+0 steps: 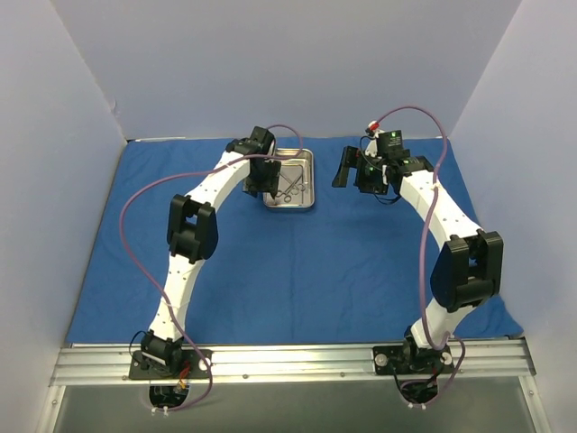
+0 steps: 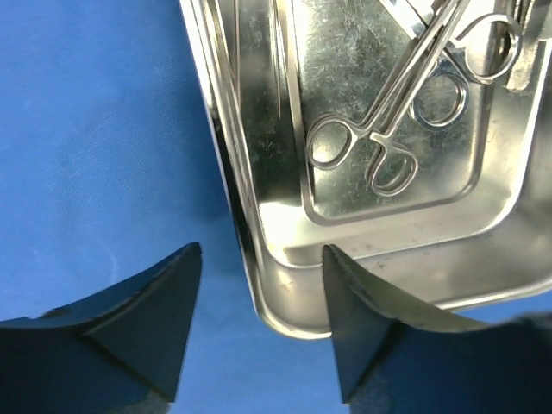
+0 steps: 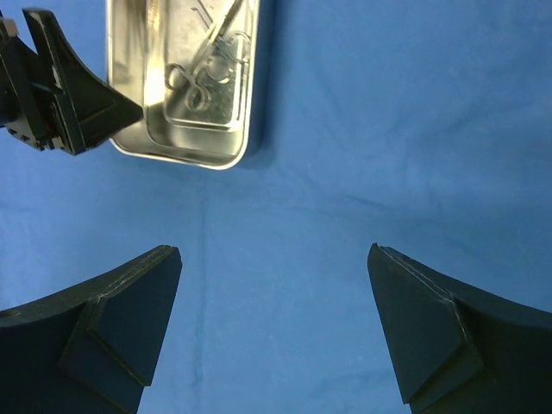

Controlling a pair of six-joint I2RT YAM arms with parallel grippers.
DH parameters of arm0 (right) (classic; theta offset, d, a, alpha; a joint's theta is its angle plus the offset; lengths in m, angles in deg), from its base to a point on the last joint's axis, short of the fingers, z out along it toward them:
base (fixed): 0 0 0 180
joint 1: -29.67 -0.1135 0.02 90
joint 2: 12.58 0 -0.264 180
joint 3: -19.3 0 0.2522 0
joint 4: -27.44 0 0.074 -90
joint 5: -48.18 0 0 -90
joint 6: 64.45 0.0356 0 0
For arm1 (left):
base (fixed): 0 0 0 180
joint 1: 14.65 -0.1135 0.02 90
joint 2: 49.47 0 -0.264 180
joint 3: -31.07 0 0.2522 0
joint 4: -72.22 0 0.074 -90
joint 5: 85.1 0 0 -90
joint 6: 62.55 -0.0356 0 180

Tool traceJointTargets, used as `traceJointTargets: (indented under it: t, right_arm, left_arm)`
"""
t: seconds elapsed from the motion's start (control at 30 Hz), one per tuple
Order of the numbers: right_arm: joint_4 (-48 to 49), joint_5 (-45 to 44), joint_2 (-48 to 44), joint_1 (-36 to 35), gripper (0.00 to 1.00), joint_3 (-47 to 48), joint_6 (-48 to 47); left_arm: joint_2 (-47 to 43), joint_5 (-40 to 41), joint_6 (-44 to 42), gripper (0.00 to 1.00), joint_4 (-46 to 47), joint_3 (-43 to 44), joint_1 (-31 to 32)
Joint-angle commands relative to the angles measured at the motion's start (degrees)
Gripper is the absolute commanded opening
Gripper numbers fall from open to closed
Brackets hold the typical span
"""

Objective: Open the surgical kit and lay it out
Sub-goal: Pick up the container from the surgical kit.

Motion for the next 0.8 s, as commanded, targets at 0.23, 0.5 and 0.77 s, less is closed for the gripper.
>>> traceJointTargets:
  t: [0.23,0.5,0.77]
  right_arm:
    - [-3.8,-3.2,-5.8,0.3,0.96,-3.6,-2.1]
    - [-4.6,-5.4,-6.3,0.3,0.97,-3.3,-2.3]
    - [-5.3,-6.3,-2.3,0.1,0.98,0.7,-2.1]
  left_arm:
    - [4.3,0.2,0.2,0.24,-0.2,7.3,-0.3]
    - [-2.3,-0.3,1.5,0.02,0.7,8.5,-1.9]
    - [-13.8,-3.8,3.5,0.02,2.7,2.8,-7.1]
